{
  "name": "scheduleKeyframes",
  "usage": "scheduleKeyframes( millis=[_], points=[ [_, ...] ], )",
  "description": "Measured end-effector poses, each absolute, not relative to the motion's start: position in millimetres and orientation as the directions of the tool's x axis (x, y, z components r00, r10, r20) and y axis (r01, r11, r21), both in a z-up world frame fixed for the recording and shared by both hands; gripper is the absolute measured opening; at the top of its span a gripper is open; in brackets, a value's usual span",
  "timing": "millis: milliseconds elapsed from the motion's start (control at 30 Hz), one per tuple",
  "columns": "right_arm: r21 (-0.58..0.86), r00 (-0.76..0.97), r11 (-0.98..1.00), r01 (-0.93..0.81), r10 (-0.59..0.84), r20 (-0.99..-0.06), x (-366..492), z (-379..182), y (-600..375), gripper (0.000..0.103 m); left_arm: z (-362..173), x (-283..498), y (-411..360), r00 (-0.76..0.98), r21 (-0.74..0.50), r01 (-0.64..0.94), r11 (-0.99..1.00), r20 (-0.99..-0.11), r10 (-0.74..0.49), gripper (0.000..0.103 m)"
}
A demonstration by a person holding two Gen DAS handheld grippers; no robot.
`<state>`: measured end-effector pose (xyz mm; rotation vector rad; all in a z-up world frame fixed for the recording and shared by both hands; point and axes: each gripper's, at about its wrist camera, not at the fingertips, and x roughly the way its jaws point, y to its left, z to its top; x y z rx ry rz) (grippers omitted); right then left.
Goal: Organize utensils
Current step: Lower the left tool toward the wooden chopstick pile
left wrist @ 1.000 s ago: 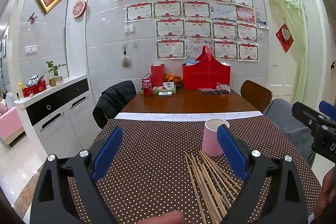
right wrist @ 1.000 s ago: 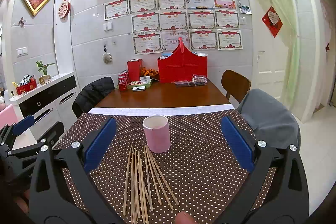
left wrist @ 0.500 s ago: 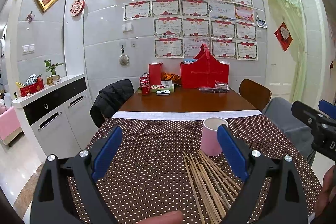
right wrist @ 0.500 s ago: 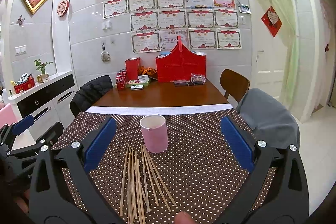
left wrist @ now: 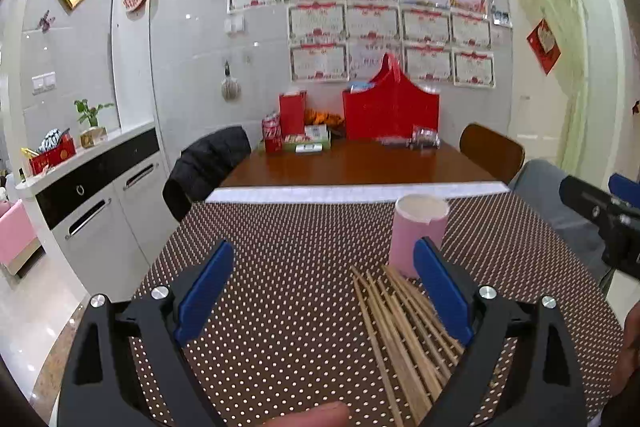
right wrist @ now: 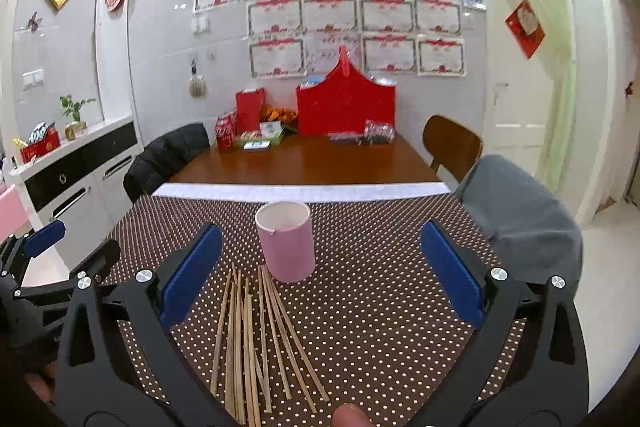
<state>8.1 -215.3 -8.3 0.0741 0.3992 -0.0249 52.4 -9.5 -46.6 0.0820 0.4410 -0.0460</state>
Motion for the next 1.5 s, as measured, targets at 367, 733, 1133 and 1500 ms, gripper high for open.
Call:
scheduleKeyframes(
  millis=[367, 733, 1133, 1500],
  points=[
    [0.127, 0.764, 0.991, -0.042, 0.113, -0.635, 85.2, -92.9, -241.5, 0.098, -144.3, 100.2, -5.9, 0.735, 0.108, 0.114, 0.988, -0.678, -0.011, 0.09],
    [0.052, 0.595, 0.991, -0.121, 0.114, -0.795, 108.0, -152.2, -239.4, 0.098, -205.5, 123.2, -24.9, 0.627, 0.134, 0.17, 0.976, -0.779, -0.002, 0.09],
    [-0.004, 0.526, 0.98, -0.197, 0.102, -0.844, 122.9, -181.2, -227.7, 0.088, -216.2, 142.6, -25.5, 0.615, 0.116, 0.203, 0.972, -0.788, -0.034, 0.091],
    [-0.017, 0.488, 0.969, -0.246, 0.108, -0.866, 163.6, -185.5, -205.4, 0.06, -214.2, 151.4, -14.9, 0.601, 0.122, 0.197, 0.973, -0.799, -0.021, 0.091]
  ],
)
